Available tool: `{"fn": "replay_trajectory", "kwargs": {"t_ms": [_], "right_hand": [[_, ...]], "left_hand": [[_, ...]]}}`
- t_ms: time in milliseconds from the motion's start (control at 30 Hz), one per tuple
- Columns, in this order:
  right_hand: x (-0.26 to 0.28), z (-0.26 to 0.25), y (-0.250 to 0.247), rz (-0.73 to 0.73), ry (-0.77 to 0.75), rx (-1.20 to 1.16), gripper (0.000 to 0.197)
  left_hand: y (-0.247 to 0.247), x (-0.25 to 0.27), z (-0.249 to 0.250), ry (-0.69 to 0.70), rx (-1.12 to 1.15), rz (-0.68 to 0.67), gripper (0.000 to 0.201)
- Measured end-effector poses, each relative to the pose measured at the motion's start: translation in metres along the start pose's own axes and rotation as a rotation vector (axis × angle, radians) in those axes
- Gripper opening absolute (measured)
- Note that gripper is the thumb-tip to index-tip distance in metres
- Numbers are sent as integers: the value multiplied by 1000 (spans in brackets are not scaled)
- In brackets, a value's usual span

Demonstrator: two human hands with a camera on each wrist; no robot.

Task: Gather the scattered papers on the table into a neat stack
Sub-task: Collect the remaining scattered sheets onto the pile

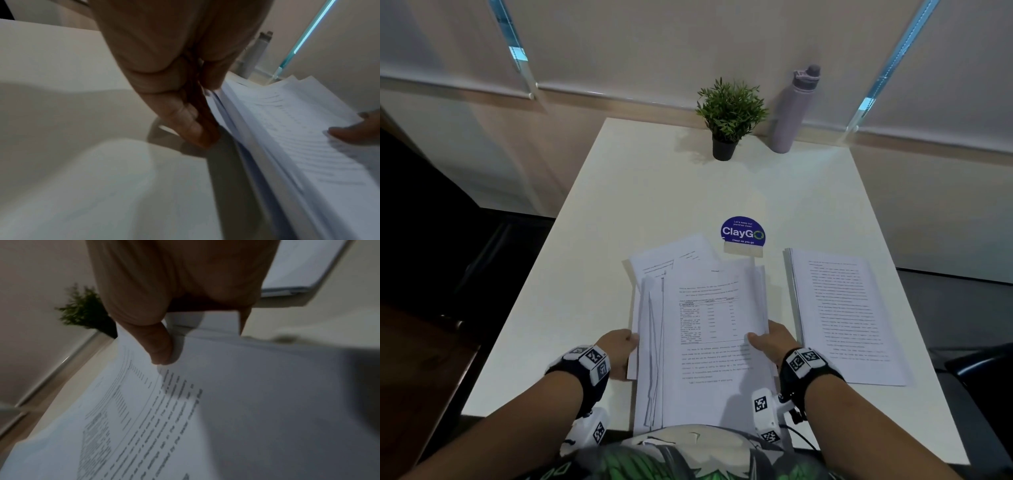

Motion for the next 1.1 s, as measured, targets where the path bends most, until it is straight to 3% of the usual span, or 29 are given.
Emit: {"fn": "replay_trajectory", "kwargs": {"t_ms": [167,233,300,367,400,500,567,633,733,800,900,1000,1100], "right_hand": [[-3,-3,11,-43,4,3,43],[-3,-3,14,-41,1,-73,42],[-7,-3,12,-9,-5,-162,38],[-19,0,7,29,-19,-245,49],[-30,5,4,32,-23,-286,58],[-43,7,5,8,-46,-358,70],[-20,-18,7,14,-60,-341,62],[-12,-44,-2,97,-148,-288,50],[-3,-88,-29,273,-336,-280,66],[-3,-114,-42,285,-411,-309,67],[-14,-132,-51,224,-382,-331,61],[-19,-141,-48,181,-372,-350,35],[-10,-155,-64,322,-505,-473,27]], "left_hand": [[-6,7,24,75,-61,58,89],[-10,6,24,108,46,126,96],[-15,0,17,116,310,148,99],[-19,-3,14,114,481,118,107],[-20,-3,15,126,461,108,109],[-26,-2,22,141,290,162,85],[-33,-3,24,166,228,203,76],[-38,0,28,192,156,222,76],[-44,9,34,266,114,220,55],[-46,16,38,309,97,209,46],[-49,21,42,340,51,188,45],[-49,27,45,363,24,169,50],[-50,25,42,360,-21,194,62]]}}
Point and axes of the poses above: each hand's wrist, its own x-axis away from the middle knuckle, its own y-axis out of the palm, z = x × y, the point moved 8 cm from there along -x, towards the middle knuckle, and after that the axes turned 11 degrees about -x, right-handed, at the moved point
